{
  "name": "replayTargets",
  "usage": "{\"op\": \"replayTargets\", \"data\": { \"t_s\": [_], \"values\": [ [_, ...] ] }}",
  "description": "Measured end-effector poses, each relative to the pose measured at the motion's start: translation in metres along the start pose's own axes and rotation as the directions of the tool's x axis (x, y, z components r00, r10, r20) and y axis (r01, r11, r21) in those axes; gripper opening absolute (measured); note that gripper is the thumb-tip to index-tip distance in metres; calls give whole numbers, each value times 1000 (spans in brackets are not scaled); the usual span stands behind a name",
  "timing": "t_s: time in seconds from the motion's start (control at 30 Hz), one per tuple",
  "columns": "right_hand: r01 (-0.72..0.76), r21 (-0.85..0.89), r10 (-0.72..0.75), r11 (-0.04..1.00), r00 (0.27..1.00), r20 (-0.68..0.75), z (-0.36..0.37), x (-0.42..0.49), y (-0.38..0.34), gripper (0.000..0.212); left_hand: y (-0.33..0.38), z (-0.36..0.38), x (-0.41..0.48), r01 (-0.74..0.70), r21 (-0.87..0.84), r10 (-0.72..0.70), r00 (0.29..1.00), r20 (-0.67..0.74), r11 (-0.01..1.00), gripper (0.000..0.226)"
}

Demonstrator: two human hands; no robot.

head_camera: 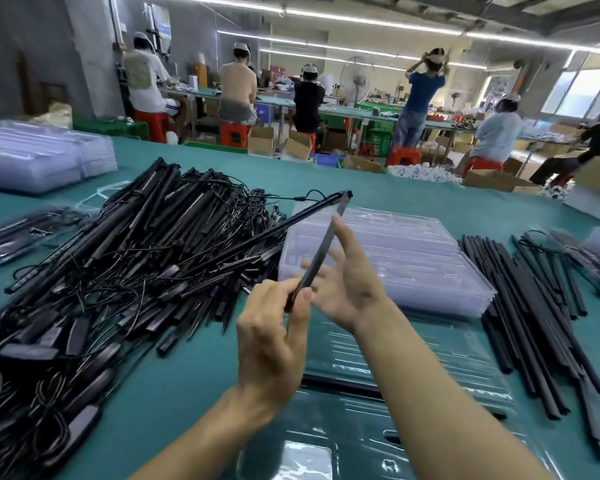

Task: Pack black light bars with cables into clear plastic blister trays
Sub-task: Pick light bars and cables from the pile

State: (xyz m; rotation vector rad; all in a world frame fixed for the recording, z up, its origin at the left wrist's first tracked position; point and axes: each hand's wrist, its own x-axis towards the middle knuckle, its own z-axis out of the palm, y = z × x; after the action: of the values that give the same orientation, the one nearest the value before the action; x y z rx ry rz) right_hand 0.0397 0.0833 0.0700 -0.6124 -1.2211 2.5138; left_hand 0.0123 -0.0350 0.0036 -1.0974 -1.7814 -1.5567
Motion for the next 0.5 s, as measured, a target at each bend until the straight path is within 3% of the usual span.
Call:
{"op": "replayTargets", "data": {
  "t_s": [0.07, 0.17, 0.27, 0.37, 0.5],
  "values": [
    [-11, 45, 13, 999, 998, -59, 8, 22, -7, 97, -1, -5, -7, -52, 26, 50, 997, 54, 998, 25],
    [47, 68, -40, 997, 994, -99, 13, 47, -13, 56, -7, -10, -18, -115, 79, 104, 986, 128, 990, 17],
    [134, 125, -130, 983, 991, -39, 9, 56, -12, 35, -12, -12, -17, -116, 158, 73, 965, 250, 981, 26],
    [218, 64, -214, 974, 975, -60, 6, 54, -17, 26, -14, -15, -5, -115, 195, 44, 942, 333, 974, 29],
    [340, 50, -339, 939, 940, -18, 8, 39, -39, 26, -36, -28, 22, 34, 219, -74, 982, 176, 975, 30]
  ]
}}
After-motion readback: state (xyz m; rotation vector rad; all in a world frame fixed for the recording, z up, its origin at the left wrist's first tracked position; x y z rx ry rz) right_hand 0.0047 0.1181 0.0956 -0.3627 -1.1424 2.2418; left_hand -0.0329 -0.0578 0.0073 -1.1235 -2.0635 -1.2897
